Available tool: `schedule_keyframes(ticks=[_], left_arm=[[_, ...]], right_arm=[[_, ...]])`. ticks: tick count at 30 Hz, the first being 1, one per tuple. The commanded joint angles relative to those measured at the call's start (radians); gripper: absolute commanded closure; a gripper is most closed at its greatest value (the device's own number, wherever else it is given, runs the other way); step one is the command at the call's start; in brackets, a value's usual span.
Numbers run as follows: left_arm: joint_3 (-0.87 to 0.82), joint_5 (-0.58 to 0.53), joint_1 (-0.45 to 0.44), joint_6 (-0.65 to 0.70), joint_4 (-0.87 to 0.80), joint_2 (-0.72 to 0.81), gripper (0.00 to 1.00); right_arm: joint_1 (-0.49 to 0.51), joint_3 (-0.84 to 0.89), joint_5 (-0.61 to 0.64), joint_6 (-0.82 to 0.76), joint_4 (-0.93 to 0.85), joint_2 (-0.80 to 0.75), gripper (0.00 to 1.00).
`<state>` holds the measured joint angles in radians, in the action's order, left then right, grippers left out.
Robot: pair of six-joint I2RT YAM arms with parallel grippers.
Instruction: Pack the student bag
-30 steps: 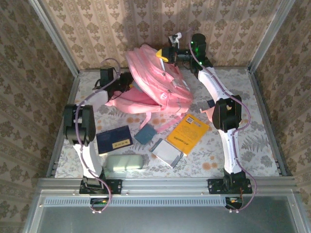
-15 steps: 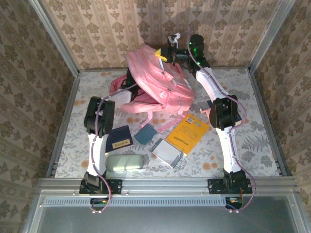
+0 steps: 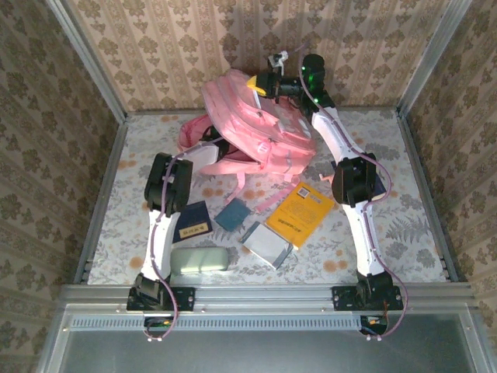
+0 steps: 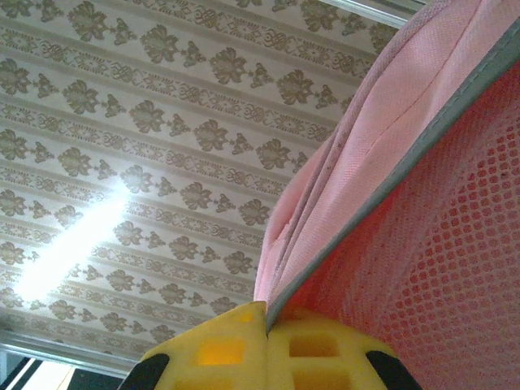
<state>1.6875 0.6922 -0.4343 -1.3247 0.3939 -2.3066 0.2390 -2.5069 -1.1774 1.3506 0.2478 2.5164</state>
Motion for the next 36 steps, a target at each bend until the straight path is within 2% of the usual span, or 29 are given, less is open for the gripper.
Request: schedule_keyframes(ticks=[1, 3, 5, 7, 13, 17, 24, 29, 36], left_arm=[[-0.066, 0.0, 0.042, 0.076, -0.022, 0.149, 0.0], [-0.129, -0.013, 0.054, 0.11, -0.052, 0.218, 0.0], [-0.197, -0.042, 0.068, 0.136, -0.077, 0.287, 0.0], [-0.26, -0.08, 0.087, 0.145, -0.084, 0.348, 0.0], [-0.344, -0.116, 0.149, 0.214, -0.228, 0.473, 0.0], [-0.366, -0.145, 0.183, 0.3, -0.41, 0.546, 0.0], [-0.367, -0.269, 0.191, 0.452, -0.674, 0.672, 0.0], [-0.304, -0.325, 0.203, 0.598, -0.954, 0.727, 0.0], [-0.405, -0.431, 0.224, 0.716, -1.126, 0.929, 0.0]], right_arm=[[-0.007, -0.072, 0.028, -0.114, -0.033, -0.052, 1.0], [-0.01, -0.102, 0.05, -0.259, -0.203, -0.067, 1.0], [-0.008, -0.16, 0.097, -0.429, -0.447, -0.074, 1.0], [-0.008, -0.202, 0.123, -0.513, -0.542, -0.068, 1.0], [-0.012, -0.252, 0.164, -0.61, -0.669, -0.04, 1.0], [-0.01, -0.263, 0.194, -0.671, -0.745, -0.028, 1.0], [-0.007, -0.299, 0.243, -0.729, -0.831, -0.019, 1.0], [-0.007, -0.322, 0.3, -0.758, -0.886, -0.014, 1.0], [-0.007, -0.376, 0.352, -0.792, -0.964, 0.01, 1.0]])
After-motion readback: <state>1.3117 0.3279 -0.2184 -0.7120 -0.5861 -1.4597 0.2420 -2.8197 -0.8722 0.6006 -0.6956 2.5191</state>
